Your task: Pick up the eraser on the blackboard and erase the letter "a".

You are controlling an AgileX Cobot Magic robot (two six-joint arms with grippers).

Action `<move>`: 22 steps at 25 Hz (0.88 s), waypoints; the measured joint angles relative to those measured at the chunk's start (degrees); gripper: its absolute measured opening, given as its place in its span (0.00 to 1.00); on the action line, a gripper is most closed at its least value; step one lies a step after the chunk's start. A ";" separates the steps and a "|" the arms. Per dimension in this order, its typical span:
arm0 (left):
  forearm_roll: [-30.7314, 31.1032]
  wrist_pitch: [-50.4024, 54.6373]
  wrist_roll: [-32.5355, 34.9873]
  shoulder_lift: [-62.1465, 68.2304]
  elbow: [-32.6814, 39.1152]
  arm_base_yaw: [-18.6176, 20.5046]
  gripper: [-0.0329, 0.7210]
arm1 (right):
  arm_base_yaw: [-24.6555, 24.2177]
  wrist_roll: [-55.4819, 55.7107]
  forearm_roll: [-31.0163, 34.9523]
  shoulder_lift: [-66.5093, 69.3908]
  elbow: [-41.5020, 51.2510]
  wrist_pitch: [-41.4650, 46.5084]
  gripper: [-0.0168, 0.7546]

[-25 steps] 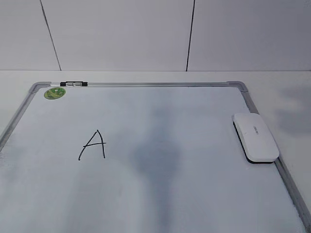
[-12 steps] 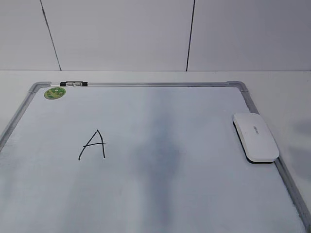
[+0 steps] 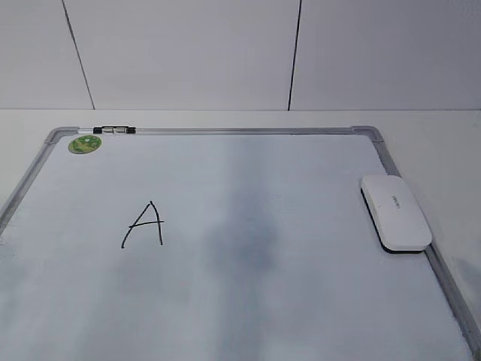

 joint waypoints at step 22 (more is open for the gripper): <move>3.98 0.03 0.00 -18.08 8.92 0.00 0.66 | 0.00 -0.09 -0.27 -5.08 7.60 3.53 0.79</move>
